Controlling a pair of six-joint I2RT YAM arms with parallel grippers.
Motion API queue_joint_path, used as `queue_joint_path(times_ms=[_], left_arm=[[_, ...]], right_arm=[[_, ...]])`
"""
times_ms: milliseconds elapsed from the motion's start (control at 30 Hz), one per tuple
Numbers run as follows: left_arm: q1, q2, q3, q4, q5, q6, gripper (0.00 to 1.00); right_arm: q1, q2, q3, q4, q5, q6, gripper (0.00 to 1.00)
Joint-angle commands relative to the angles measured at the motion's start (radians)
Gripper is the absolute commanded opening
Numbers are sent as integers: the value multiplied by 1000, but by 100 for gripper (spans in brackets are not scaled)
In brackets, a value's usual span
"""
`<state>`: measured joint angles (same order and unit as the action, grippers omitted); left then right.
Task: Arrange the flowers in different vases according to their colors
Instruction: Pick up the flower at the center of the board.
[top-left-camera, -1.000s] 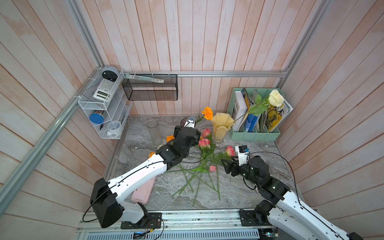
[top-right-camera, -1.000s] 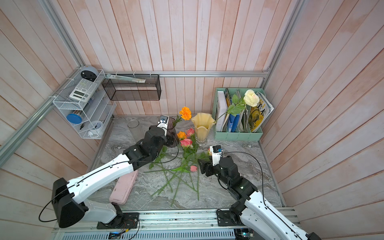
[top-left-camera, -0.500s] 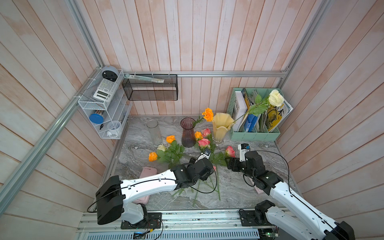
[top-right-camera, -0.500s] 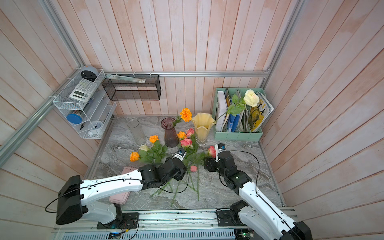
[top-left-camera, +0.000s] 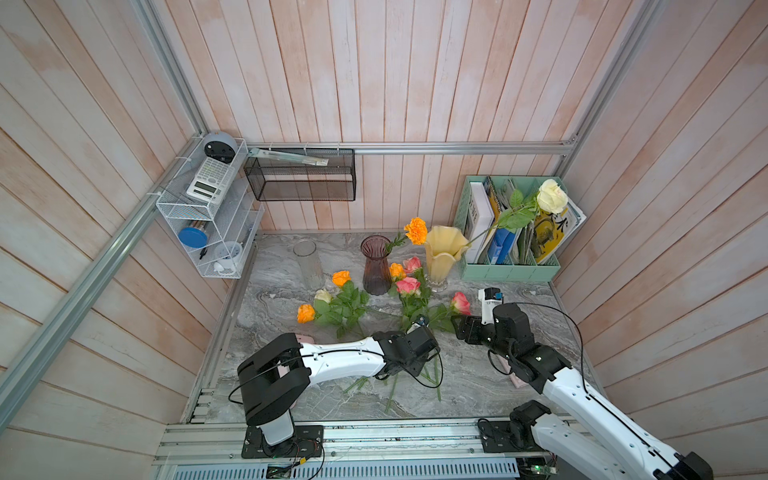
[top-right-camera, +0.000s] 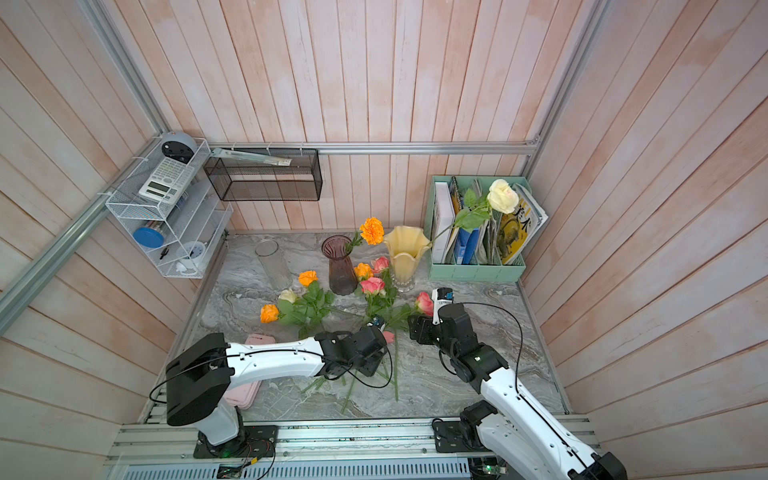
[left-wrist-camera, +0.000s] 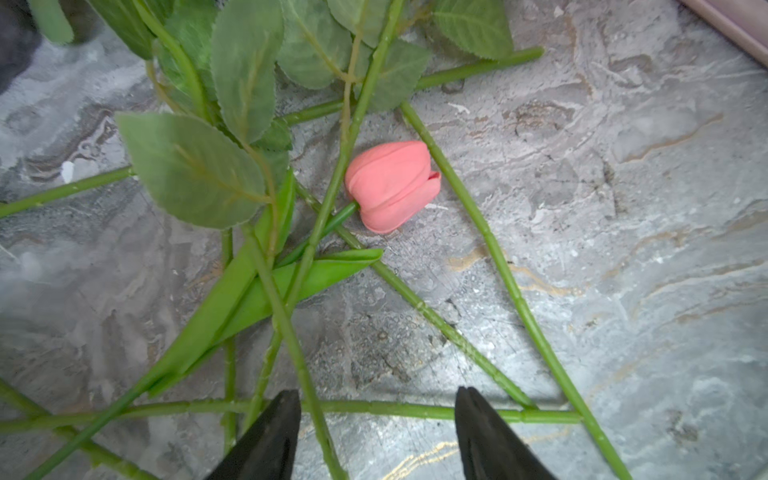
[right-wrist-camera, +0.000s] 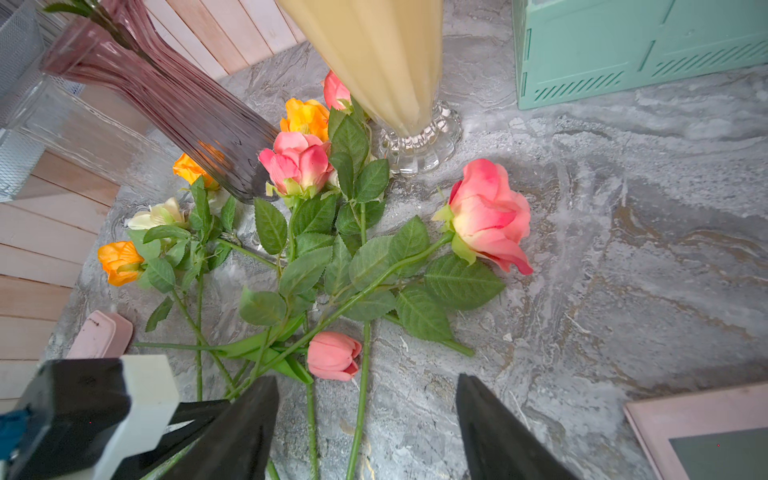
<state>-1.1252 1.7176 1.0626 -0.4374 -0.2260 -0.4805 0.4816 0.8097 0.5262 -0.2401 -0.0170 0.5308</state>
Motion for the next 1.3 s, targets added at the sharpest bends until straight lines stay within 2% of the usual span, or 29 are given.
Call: queue_joint_path(times_ms=[0, 500, 700, 800, 1033, 1200, 1267], left_arm=[[15, 26, 27, 0, 41, -33, 61], [53, 79, 26, -4, 20, -46, 48], [62, 103, 28, -1, 5, -50, 39], [67, 104, 39, -8, -5, -50, 30], [67, 74, 68, -46, -43, -37, 16], [67, 63, 73, -73, -66, -33, 0], [66, 47, 72, -87, -77, -35, 0]], right_arm=[[-5, -7, -6, -6, -8, 1, 74], [-8, -15, -27, 10, -20, -3, 74], [-7, -20, -29, 10, -18, -6, 74], [-7, -25, -31, 10, -15, -7, 74], [-7, -37, -35, 13, -14, -8, 74], [-8, -32, -33, 18, -11, -11, 74], [-9, -32, -32, 20, -11, -13, 74]])
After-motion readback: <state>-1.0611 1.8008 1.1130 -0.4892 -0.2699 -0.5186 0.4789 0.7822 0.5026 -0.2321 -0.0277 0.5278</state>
